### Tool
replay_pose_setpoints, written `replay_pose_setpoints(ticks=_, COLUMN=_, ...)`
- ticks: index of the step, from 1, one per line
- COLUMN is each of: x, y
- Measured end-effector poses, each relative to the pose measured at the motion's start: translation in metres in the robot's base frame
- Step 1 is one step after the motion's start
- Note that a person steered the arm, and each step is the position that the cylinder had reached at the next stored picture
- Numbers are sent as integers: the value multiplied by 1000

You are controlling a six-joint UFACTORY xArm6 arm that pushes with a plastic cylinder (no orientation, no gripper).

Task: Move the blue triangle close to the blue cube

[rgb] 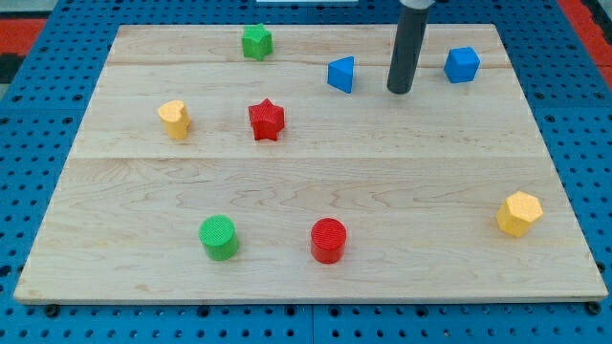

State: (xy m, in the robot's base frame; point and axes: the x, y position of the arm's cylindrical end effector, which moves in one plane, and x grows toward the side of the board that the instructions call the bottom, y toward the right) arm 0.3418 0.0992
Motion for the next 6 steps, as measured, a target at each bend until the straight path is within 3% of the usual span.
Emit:
replay_pose_setpoints(ticks=1, x=10, y=-130)
replay_pose_setpoints(ticks=2, x=-70, y=-101)
replay_pose_setpoints(ticks=3, x=-74, y=-91)
replay_pose_setpoints(ticks=4, x=-64, y=-127)
replay_pose_setpoints(ticks=5, x=-26, y=-73)
replay_pose_setpoints(ticks=6, x=-40, y=-42)
